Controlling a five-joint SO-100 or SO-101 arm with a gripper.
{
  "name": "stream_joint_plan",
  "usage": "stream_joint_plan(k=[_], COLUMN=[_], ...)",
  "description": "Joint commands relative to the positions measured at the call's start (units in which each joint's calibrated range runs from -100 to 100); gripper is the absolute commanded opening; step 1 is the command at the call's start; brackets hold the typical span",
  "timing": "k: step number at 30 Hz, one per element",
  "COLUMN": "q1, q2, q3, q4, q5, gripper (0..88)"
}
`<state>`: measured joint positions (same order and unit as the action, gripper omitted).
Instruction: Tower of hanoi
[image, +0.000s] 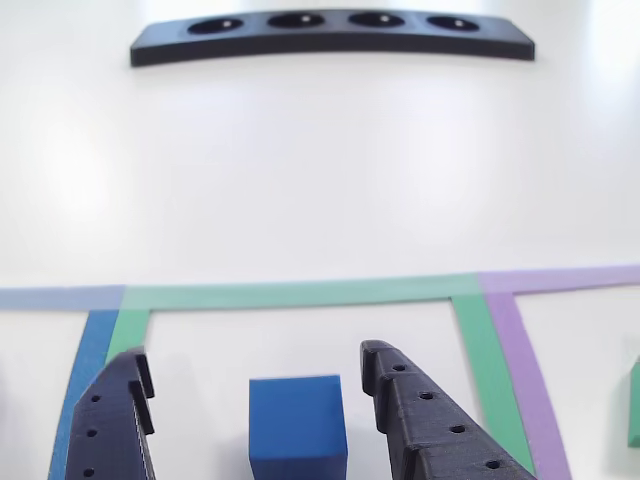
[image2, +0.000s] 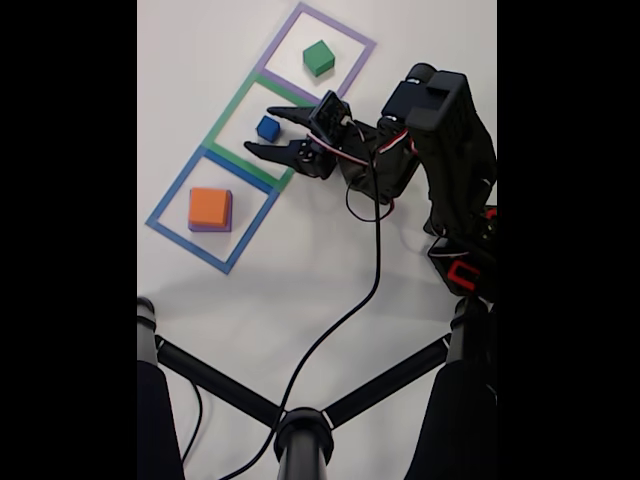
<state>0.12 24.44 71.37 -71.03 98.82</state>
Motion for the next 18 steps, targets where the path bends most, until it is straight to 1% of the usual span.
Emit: stream_joint_plan(k=[1,4,6,8,12,16,18], q1=[0.7,1.2,1.8,2.4,2.9,3.7,4.7], q2=[-12.4,-21.0,-27.4,-34.5,-50.6,-62.8,-68.3], q3=[1.9,2.6,2.9,2.9,2.6,2.3,0.5], q4=[6.8,15.1,22.7,32.1,53.1,67.8,77.4], q5=[1.2,1.2,1.2,1.2,1.2,1.2,1.2], gripper=[24.2,24.9,25.1,23.4,13.1,0.6,0.1])
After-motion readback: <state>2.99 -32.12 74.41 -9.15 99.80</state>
